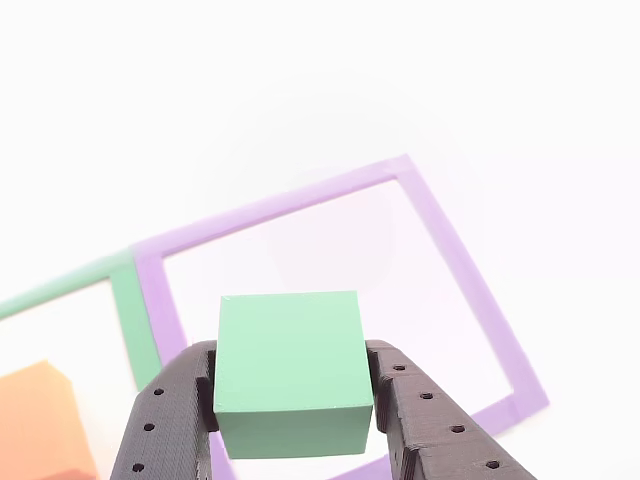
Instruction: Tower of hanoi
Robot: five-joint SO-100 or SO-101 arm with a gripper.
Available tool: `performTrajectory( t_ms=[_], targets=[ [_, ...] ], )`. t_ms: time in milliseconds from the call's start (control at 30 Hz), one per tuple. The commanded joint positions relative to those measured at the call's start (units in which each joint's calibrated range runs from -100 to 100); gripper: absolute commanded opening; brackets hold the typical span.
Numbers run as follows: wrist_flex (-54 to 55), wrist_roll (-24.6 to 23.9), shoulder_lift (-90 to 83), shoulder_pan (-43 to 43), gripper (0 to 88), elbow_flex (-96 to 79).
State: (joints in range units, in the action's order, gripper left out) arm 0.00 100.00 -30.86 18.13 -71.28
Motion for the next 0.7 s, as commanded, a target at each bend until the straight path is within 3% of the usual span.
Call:
performTrajectory(
  t_ms=[0,300,667],
  targets=[
    [18.90,0.00,8.02,0.66,5.3,-3.01],
    [45.12,0.00,31.02,0.66,5.4,-1.55],
    [53.95,0.00,44.72,1.81,5.5,4.99]
  ],
)
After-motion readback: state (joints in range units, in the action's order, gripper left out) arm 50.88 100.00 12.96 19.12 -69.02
